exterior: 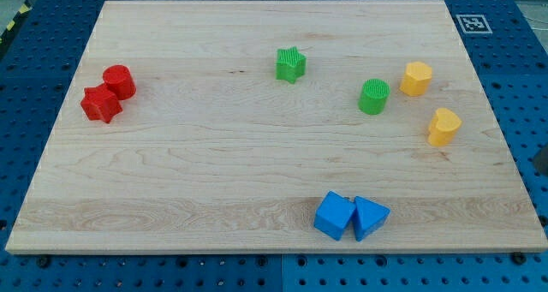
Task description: Move the yellow blocks to the center right
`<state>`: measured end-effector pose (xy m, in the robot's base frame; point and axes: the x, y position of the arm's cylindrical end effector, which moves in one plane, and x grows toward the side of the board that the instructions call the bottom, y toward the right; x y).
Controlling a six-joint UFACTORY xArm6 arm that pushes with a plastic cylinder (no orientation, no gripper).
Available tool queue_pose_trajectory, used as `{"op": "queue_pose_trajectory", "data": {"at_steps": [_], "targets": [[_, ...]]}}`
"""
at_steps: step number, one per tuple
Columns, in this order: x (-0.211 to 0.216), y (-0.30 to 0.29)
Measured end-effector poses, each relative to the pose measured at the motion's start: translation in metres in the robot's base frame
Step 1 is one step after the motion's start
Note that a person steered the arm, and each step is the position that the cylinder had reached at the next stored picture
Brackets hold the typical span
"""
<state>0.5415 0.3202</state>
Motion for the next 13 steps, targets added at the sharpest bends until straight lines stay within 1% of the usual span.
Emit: {"op": "queue_pose_trajectory", "data": {"at_steps": [1,2,3,4,5,7,8,9,10,12,13], "targets": [[0.018,-0.051],[-0.008,-0.128],[-0.021,-0.159],[-0.051,-0.137],[-0.053,-0.112],[-0.062,-0.087],[-0.062,-0.087],[-0.07,-0.11],[-0.082,-0.119],[-0.082,-0.076],[-0.089,-0.098]]}}
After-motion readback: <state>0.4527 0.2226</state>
